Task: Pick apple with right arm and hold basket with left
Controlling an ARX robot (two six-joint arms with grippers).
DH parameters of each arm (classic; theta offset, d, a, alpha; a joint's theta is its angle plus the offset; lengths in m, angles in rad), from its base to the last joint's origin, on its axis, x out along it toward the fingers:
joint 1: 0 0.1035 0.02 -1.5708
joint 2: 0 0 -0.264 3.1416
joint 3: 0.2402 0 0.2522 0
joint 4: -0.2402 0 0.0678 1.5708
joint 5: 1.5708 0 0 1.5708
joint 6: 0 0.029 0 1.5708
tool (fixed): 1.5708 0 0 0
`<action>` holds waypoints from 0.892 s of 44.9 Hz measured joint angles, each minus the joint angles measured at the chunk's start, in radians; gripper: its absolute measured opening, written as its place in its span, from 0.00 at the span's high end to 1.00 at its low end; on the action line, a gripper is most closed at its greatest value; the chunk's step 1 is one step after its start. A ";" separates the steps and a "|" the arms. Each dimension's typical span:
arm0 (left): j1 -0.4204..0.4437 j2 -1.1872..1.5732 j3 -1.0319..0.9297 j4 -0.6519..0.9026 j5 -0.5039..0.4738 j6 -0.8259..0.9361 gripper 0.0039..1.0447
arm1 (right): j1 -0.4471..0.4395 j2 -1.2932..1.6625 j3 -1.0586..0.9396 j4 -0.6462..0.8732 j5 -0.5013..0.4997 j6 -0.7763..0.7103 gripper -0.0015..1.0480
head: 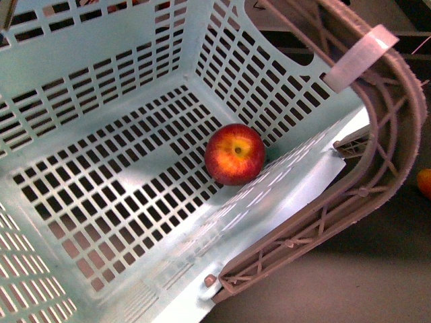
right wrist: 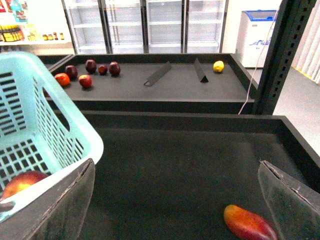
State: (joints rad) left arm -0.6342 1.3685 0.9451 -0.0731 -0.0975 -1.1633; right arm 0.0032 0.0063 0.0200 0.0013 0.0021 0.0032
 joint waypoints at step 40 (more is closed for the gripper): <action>0.439 0.344 -0.073 0.304 0.006 -0.394 0.94 | 0.000 0.000 0.000 0.000 0.000 0.000 0.09</action>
State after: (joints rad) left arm -0.1947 1.7130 0.8722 0.2310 -0.0917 -1.5570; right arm 0.0032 0.0059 0.0200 0.0013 0.0021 0.0032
